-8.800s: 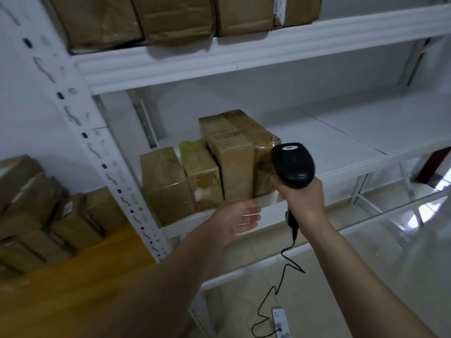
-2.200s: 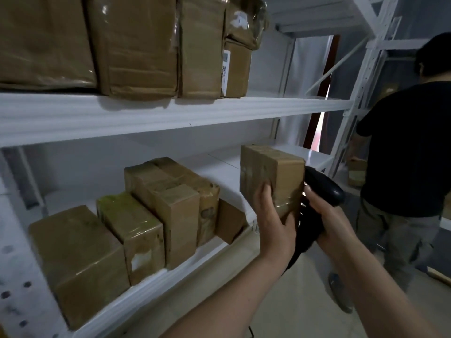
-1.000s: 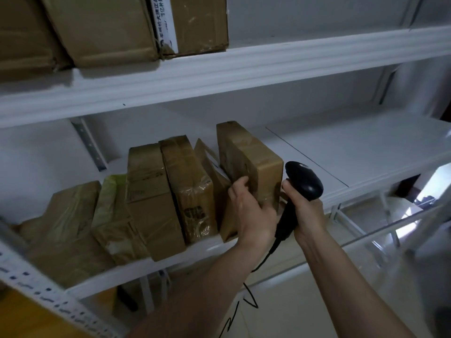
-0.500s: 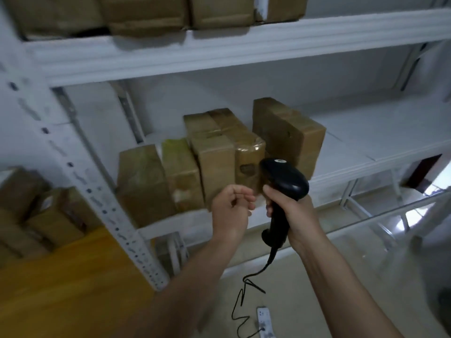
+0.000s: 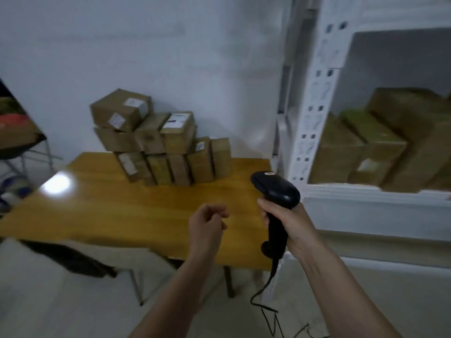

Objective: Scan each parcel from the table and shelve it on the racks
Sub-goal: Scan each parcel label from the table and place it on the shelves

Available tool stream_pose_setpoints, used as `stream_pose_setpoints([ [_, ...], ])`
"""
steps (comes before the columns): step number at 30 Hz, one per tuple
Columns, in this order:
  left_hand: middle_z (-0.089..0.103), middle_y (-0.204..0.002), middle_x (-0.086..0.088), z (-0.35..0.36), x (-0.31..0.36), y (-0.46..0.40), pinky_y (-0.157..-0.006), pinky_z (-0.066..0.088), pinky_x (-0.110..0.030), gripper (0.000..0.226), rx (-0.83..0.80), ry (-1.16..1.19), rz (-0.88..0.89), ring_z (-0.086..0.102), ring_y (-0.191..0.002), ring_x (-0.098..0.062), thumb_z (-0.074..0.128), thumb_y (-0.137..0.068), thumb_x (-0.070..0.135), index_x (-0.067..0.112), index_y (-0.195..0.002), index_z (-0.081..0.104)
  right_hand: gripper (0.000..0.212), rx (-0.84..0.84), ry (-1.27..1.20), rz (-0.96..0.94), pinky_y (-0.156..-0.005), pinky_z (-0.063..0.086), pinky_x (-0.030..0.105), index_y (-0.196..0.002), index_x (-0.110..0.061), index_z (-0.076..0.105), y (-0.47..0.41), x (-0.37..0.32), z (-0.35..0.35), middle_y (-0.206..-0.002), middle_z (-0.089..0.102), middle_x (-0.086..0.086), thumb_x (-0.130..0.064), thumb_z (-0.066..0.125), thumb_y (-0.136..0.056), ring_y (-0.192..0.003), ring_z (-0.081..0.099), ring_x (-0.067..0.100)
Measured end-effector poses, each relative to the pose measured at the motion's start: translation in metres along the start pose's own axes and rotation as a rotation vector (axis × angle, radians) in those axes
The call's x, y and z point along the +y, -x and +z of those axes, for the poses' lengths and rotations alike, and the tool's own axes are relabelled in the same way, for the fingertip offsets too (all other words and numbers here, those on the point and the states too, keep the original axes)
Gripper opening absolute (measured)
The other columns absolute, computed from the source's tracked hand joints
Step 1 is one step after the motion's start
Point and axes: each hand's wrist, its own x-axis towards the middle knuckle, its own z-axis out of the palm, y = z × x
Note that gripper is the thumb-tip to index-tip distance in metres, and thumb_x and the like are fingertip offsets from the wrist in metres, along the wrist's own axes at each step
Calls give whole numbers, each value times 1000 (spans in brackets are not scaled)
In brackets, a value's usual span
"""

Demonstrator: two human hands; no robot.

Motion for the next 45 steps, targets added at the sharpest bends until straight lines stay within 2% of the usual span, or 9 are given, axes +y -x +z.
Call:
stream_pose_setpoints([
  [6,67,-75,0,-94,-18,-24,-46,43,-17,30,124,27,-67,51,-45,-2,45,-91,-7,14,-83,65,12,-82,15,94,-54,46,29,-75,-10,69,-9,36,85,-64,57,8,-16,78,-78,-52,52,17],
  [14,66,-85,-1,-121,-19,-80,-50,44,-18,25,147,-4,-69,55,-49,-1,51,-90,-5,16,-88,64,13,-64,6,154,-54,47,30,-79,-9,69,-56,40,126,-65,61,7,-17,79,-77,-54,55,18],
  [20,61,-101,3,-119,-14,-147,-61,44,-19,22,111,-92,-91,60,-86,-9,63,-89,5,23,-101,57,13,-56,-28,176,-54,48,30,-77,-9,68,-118,36,144,-64,62,7,-16,79,-77,-53,56,18],
  [24,53,-105,8,-106,0,-206,-63,44,-19,44,98,-142,-120,55,-92,-6,72,-86,14,21,-120,46,16,-56,-83,195,-52,48,30,-84,-6,68,-171,23,151,-64,61,8,-15,79,-77,-52,56,20],
  [27,48,-122,-2,-91,15,-253,-83,52,-32,70,119,-185,-133,53,-111,-19,78,-81,20,15,-137,37,24,-61,-103,225,-49,49,28,-89,-3,67,-211,12,152,-62,61,7,-15,80,-73,-50,56,19],
  [29,40,-137,-8,-80,23,-284,-100,48,-41,85,146,-240,-119,44,-125,-24,81,-77,24,14,-144,30,29,-76,-128,250,-46,48,26,-89,-3,67,-235,8,154,-61,61,7,-17,80,-68,-48,56,18],
  [31,31,-148,-11,-70,30,-311,-108,41,-48,98,178,-297,-110,34,-136,-29,85,-72,29,14,-148,25,32,-71,-149,288,-45,48,26,-93,-2,66,-257,6,156,-62,61,7,-16,80,-68,-47,56,17],
  [38,12,-159,-11,-42,39,-386,-116,23,-53,128,245,-487,-66,9,-147,-33,90,-59,44,19,-153,7,30,-29,-206,362,-44,49,26,-97,-2,66,-307,2,160,-64,63,6,-13,78,-72,-47,58,16],
  [45,23,-151,-13,-22,38,-426,-114,24,-51,127,297,-617,-30,21,-140,-34,88,-55,52,14,-150,12,25,34,-270,406,-45,50,26,-83,-4,67,-311,16,144,-62,63,6,-14,80,-64,-47,57,16],
])
